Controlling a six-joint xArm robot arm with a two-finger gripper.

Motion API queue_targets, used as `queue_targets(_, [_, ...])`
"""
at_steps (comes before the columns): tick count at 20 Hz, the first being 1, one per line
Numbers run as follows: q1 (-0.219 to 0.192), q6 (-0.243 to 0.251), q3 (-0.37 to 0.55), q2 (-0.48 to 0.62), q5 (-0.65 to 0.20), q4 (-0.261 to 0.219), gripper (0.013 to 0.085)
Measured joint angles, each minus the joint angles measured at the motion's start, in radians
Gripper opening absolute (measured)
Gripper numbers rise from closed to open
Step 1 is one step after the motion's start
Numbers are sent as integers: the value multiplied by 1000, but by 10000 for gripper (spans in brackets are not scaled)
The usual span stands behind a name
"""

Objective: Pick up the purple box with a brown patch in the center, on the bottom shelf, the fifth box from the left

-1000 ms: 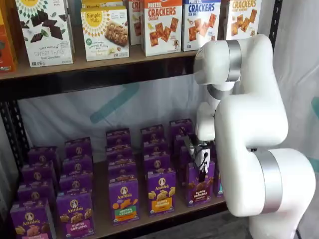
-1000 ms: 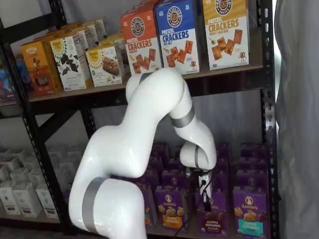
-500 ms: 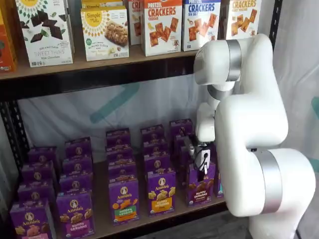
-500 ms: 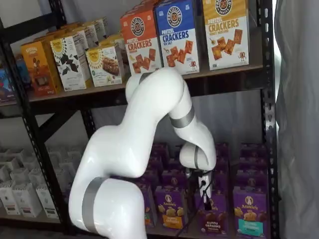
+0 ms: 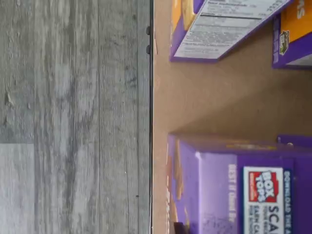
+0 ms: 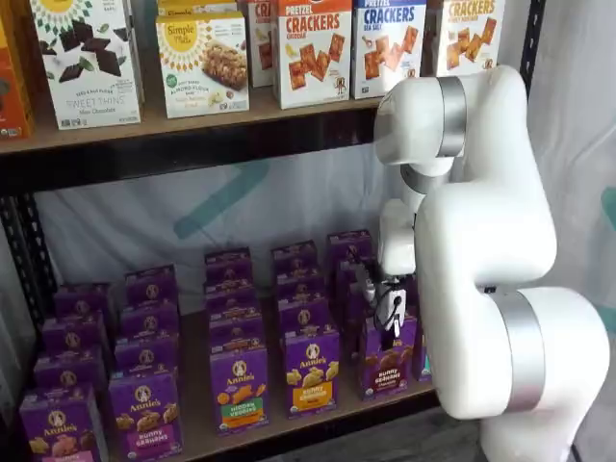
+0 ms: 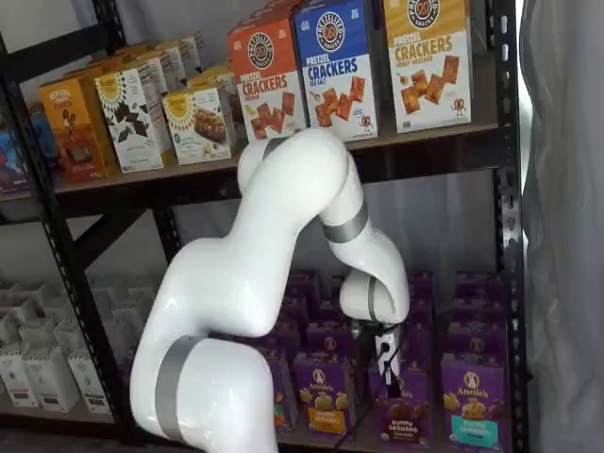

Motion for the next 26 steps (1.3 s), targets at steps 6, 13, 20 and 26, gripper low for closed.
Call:
queue_targets(6, [2, 25, 26, -16, 7, -23, 330])
queue_targets(13, [9, 30, 129, -84, -4, -23, 330])
queue_targets(20, [26, -37, 320, -228, -37, 64, 330])
queue_targets(26, [37, -4, 480, -373, -49, 42, 330])
